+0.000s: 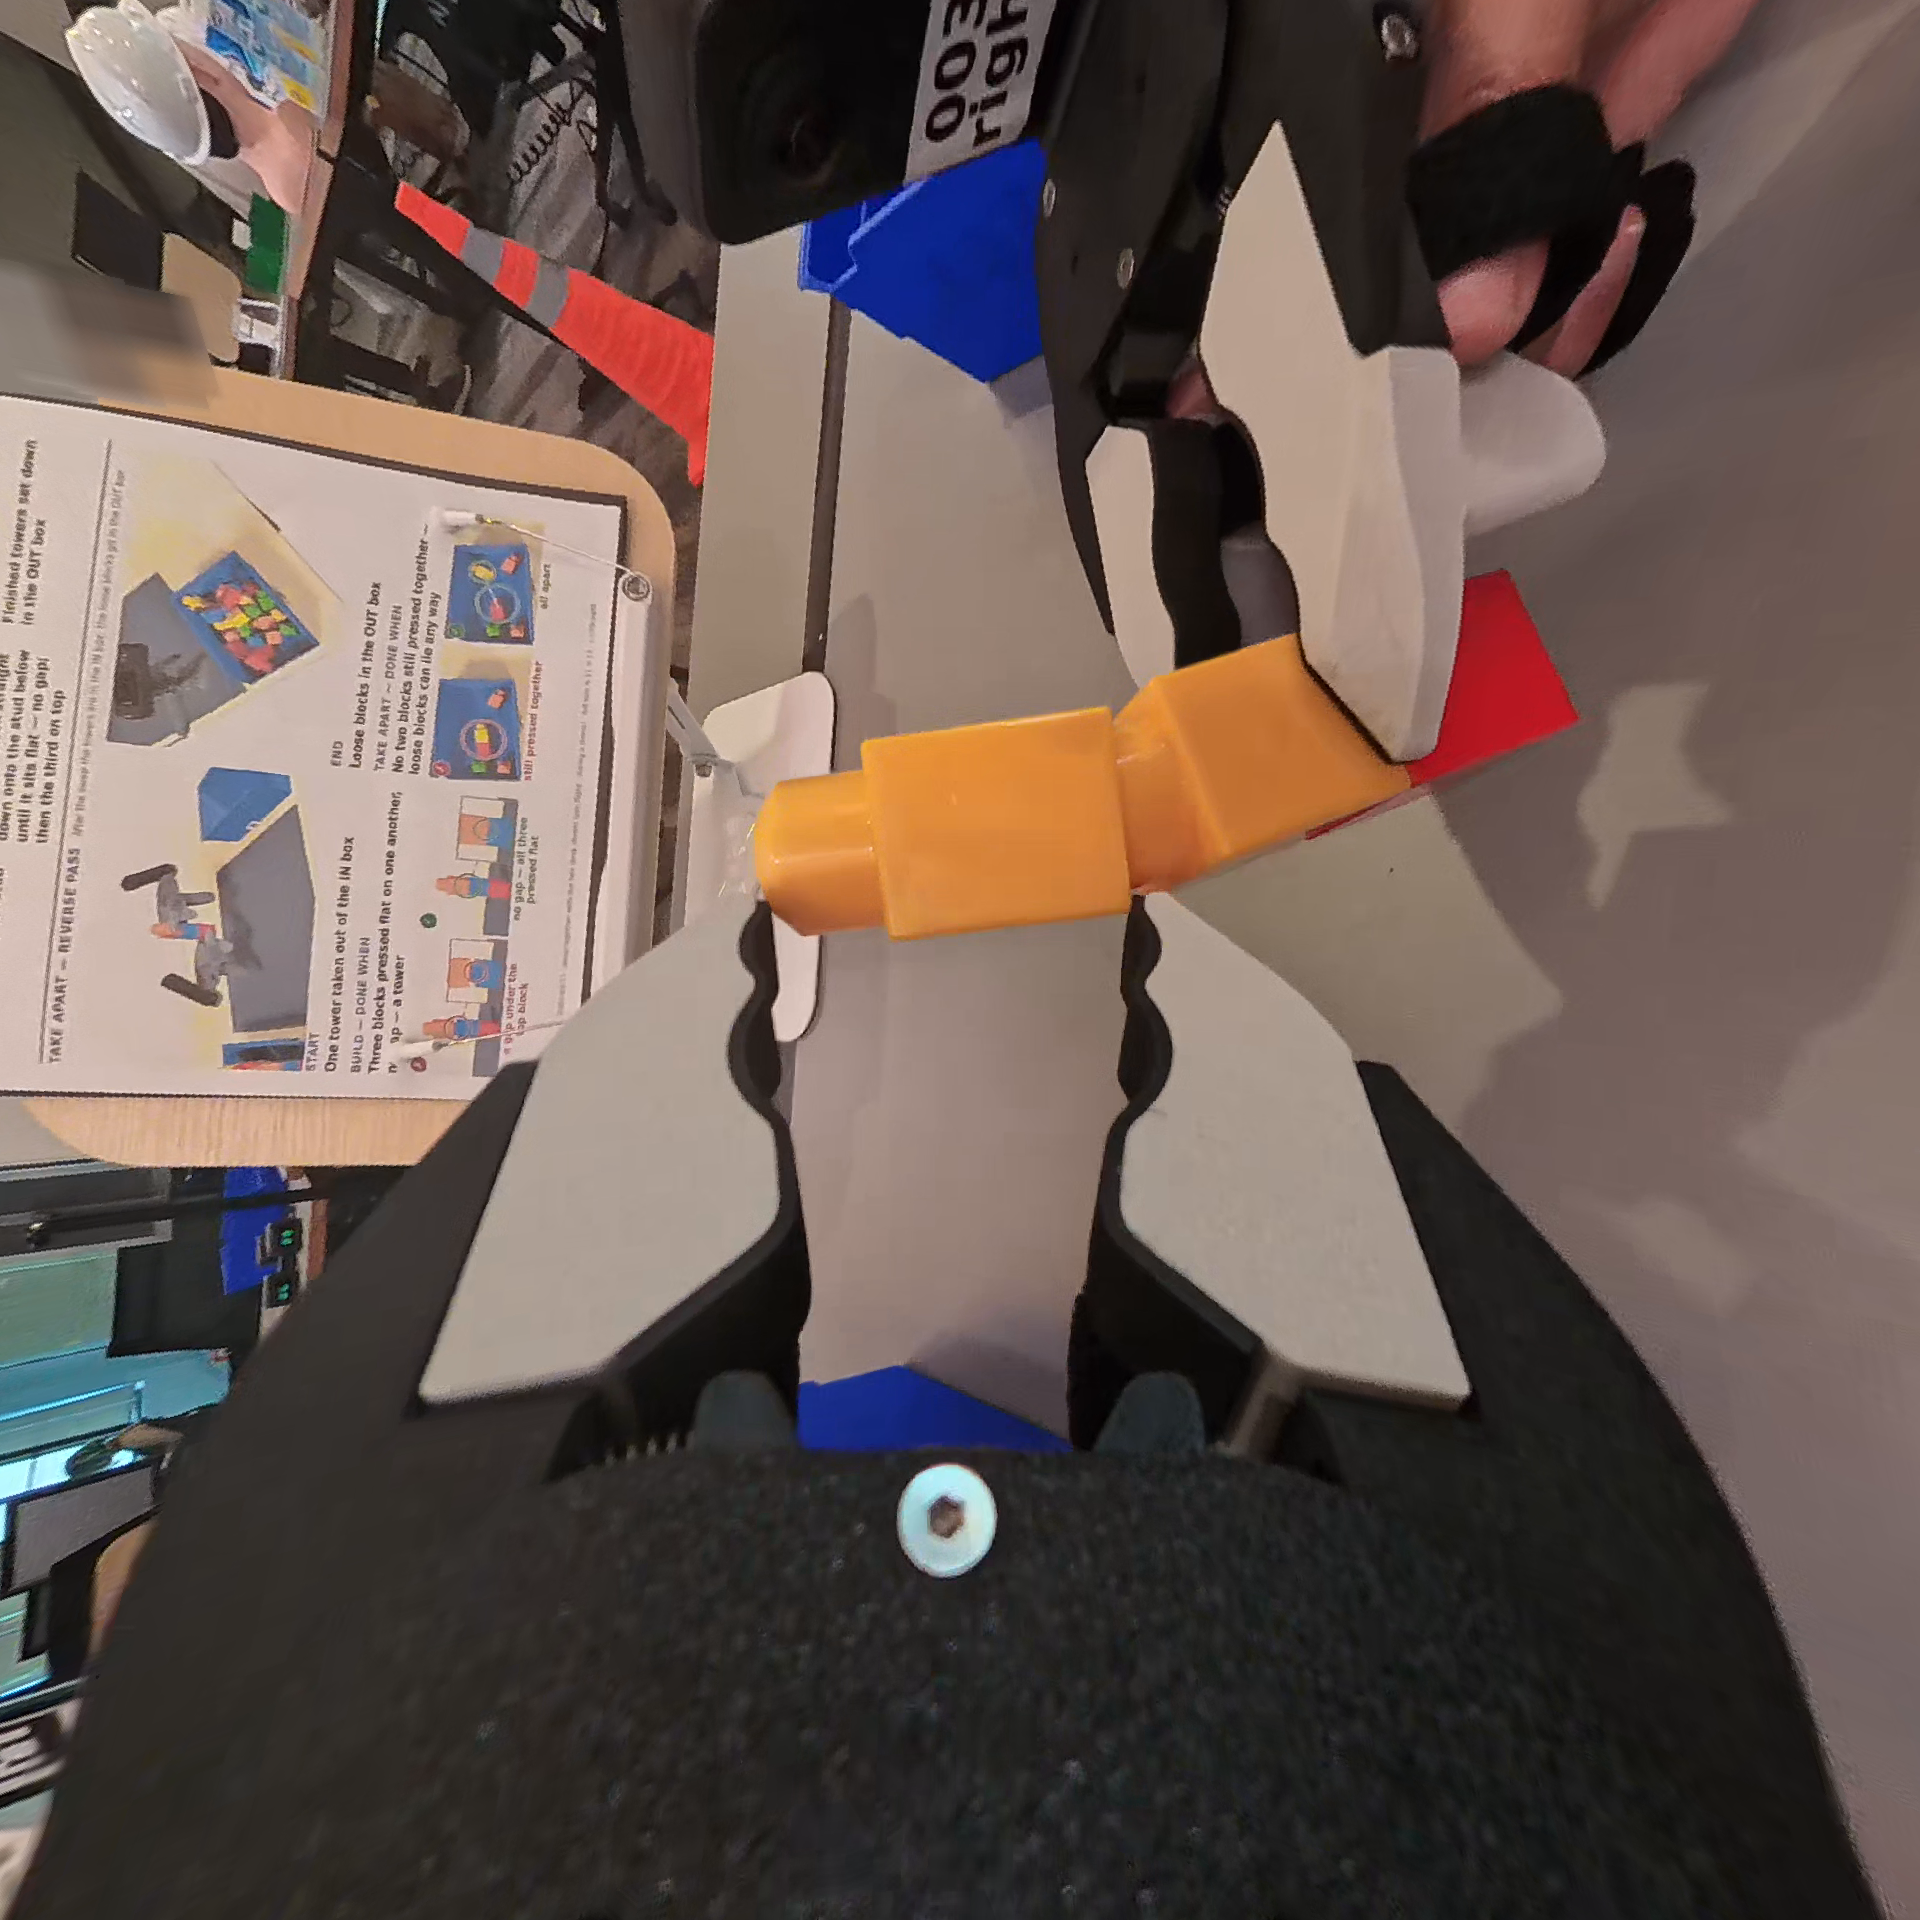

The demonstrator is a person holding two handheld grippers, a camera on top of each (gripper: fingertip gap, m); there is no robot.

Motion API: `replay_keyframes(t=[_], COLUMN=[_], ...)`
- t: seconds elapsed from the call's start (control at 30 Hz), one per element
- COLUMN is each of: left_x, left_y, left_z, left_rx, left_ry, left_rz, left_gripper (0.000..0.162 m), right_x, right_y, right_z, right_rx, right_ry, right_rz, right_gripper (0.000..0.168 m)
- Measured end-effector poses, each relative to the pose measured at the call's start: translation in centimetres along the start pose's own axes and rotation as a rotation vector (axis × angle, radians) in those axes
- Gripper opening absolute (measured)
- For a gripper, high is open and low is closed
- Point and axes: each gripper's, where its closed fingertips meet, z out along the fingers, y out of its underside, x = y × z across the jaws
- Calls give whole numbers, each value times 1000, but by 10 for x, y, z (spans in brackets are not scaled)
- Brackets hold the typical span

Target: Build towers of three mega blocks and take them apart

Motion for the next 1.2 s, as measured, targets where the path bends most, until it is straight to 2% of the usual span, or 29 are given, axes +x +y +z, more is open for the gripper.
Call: replay_keyframes(t=[0.13, 0.23, 0.57, 0.7, 0.87, 1.07, 1.2], left_x=[-1, -3, 4, 2, -2, -15, -15], left_y=[4, 7, 11, 13, 10, -4, -11], left_z=[-1, -2, 2, 1, -2, -1, -1], left_rx=[-38, -50, -78, -81, -6, 167, 288], left_ry=[-11, -28, 15, 11, 22, 23, 65], left_rz=[15, 34, -15, -51, -207, -510, -691], left_gripper=[63, 54, 71, 70, 70, 62, 67], right_x=[2, 4, 10, 13, 14, 15, 17], right_y=[-3, -2, -5, -10, -19, -22, -20], right_z=[0, 1, -1, -4, -8, -4, -7], right_rx=[34, 39, 67, 102, 171, 238, 237], right_ry=[-8, -10, 25, 46, 56, 38, 44], right_rz=[37, 51, 36, 22, 19, 36, 21], right_gripper=[36, 36, 36, 36, 36, 36, 36])
